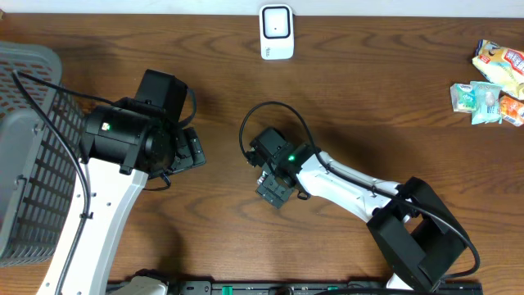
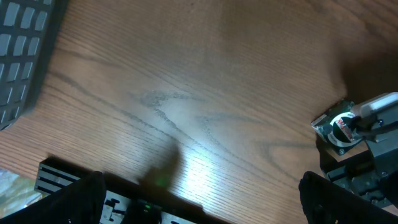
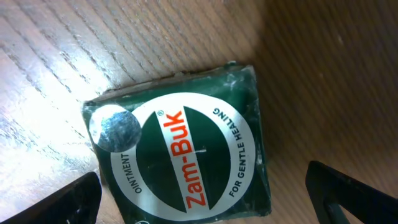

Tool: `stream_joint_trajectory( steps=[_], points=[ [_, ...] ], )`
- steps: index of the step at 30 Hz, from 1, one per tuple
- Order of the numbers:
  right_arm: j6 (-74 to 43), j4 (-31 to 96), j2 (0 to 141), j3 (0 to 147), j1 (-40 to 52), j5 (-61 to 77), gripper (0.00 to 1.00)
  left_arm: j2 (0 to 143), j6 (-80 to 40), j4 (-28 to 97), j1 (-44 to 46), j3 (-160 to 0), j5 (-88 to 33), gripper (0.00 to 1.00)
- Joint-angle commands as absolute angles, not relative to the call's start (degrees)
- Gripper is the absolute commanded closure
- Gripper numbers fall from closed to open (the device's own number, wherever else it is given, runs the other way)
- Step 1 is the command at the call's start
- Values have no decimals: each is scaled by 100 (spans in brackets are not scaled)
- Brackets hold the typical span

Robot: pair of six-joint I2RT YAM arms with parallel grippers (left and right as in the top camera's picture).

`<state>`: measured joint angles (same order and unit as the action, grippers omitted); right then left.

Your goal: Scan the item barcode

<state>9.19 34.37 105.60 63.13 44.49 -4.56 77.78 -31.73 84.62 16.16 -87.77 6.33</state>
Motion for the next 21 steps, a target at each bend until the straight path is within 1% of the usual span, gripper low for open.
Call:
stream_joint_trajectory(
  steps=[1,6,9,15,18,20,21],
  points=[
    [1146,3395,10608,6276,4464,-416,2,7747,-3225,8479,1592,-8803,648,2],
    [1142,3273,10608,6202,4458,-410,2,7747,-3225,8479,1592,-8803,648,2],
    [1140,3048,10608,6047,4458,-375,8,7747,-3225,8479,1592,-8803,648,2],
    [1140,2705,10608,5800,4458,-93,10,7747,-3225,8479,1592,-8803,648,3],
    [1140,2687,10608,5800,4458,-93,16,7747,-3225,8479,1592,-8803,648,2],
    [1127,2714,10608,5800,4458,-93,23,7747,-3225,8477,1592,-8803,648,2],
    [1111,2744,10608,5800,4458,-93,25,7747,-3225,8479,1592,-8803,648,2]
  ],
)
